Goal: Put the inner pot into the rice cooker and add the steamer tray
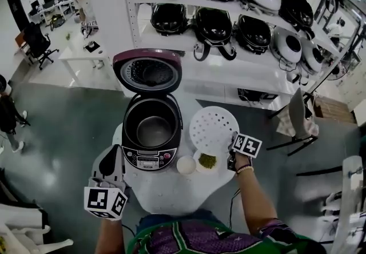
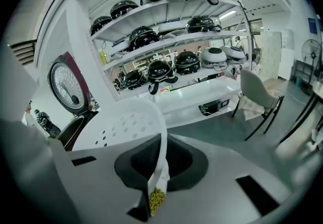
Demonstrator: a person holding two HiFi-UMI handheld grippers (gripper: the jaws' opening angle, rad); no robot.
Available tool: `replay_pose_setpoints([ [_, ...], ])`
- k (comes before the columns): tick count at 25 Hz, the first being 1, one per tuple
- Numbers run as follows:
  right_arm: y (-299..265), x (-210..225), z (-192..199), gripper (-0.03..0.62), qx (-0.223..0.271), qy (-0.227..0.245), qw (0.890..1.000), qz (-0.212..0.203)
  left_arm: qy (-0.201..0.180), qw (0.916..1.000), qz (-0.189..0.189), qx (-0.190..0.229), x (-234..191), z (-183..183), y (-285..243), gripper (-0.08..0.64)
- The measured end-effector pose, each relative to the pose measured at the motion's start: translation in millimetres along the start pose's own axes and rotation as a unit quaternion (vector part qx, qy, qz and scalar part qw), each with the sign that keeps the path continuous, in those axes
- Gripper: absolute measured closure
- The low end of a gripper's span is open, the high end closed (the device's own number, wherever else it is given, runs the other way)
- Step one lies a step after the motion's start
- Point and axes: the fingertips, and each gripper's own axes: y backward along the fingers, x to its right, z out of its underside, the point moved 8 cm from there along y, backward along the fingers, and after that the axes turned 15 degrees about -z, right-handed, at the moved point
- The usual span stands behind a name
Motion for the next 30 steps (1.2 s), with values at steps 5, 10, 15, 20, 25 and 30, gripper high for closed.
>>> replay_pose_setpoints([
  [5, 31, -32, -1, 0.577, 0.031, -0.035, 0.999, 0.0, 0.012, 0.9997, 0.018, 0.009, -32, -11, -11, 0.539],
  [10, 46, -70, 1, 0.577, 0.049, -0.048, 0.998, -0.01, 0.009, 0.9988, 0.045, 0.018, -55, -14, -23, 0.538],
  [15, 49, -111, 0, 0.577, 0.058, -0.044, 0.997, -0.022, 0.012, 0.9972, 0.07, 0.023, -74, -18, -32, 0.538],
  [20, 39, -155, 5, 0.577, 0.053, -0.037, 0.997, -0.036, 0.012, 0.9946, 0.099, 0.029, -93, -24, -42, 0.538],
  [25, 15, -198, 5, 0.577, 0.046, -0.022, 0.997, -0.058, 0.002, 0.9933, 0.112, 0.03, -114, -26, -45, 0.538],
  [30, -14, -230, 5, 0.577, 0.024, -0.004, 0.996, -0.084, 0.006, 0.9946, 0.1, 0.027, -130, -22, -43, 0.538],
])
